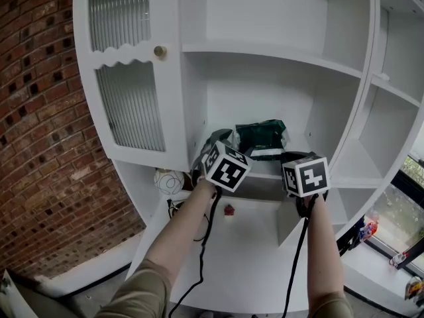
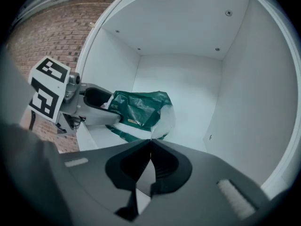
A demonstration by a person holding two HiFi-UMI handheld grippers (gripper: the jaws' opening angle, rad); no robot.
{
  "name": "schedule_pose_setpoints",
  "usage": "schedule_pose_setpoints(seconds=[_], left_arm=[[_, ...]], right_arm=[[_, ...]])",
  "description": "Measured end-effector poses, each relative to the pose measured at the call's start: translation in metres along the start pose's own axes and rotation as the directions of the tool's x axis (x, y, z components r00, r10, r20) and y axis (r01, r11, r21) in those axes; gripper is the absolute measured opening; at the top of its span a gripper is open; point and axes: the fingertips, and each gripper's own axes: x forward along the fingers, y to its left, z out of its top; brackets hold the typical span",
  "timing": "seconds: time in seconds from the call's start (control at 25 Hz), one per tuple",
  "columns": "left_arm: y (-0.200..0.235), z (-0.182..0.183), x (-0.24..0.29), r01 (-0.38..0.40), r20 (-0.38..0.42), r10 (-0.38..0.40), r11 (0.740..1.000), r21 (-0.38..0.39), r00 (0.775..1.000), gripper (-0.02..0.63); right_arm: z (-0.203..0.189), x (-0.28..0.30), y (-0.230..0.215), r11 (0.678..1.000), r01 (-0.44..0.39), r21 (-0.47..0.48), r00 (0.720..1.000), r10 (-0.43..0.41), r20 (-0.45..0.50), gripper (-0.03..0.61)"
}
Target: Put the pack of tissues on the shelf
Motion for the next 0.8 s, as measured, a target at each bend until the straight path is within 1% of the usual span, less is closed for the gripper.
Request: schedule_pose_setpoints(seconds=[0.12,0.16,0.2,0.24,0.28,0.56,0.8], left_arm=[[0.001,0.0,-0.001,-0.002,0.007,0.002,1.0,-0.006,1.0,0.302],[0.001,0.001,-0.001,-0.004,0.01,0.004,1.0,-0.005,1.0,0.302],[0.002,0.001,-0.002,-0.007,0.012,0.007,1.0,-0.004,1.0,0.302],[0.003,0.001,-0.003,-0.009,0.014,0.01,1.0,-0.003,1.0,0.302],[0.004,0.001,-0.003,-0.011,0.017,0.011,1.0,-0.003,1.0,0.302],[0.005,0.002,-0.005,-0.001,0.026,0.001,1.0,-0.012,1.0,0.302],[0.005,0.002,-0.007,0.016,0.041,-0.015,0.999,-0.041,0.999,0.302]], right_arm=[[0.002,0.0,-0.002,1.0,0.023,0.003,0.999,-0.024,0.028,0.012],[0.003,0.0,-0.002,1.0,0.026,0.009,0.999,-0.026,0.043,0.025],[0.004,0.0,-0.001,1.0,0.023,0.014,0.998,-0.024,0.056,0.049],[0.004,0.0,0.0,1.0,0.019,0.016,0.998,-0.02,0.065,0.093],[0.005,0.0,0.001,1.0,0.018,0.017,0.997,-0.019,0.072,0.119],[0.008,-0.003,-0.003,0.998,0.037,0.052,0.993,-0.043,0.108,0.124],[0.015,-0.006,-0.005,0.995,0.039,0.089,0.986,-0.053,0.159,0.138]])
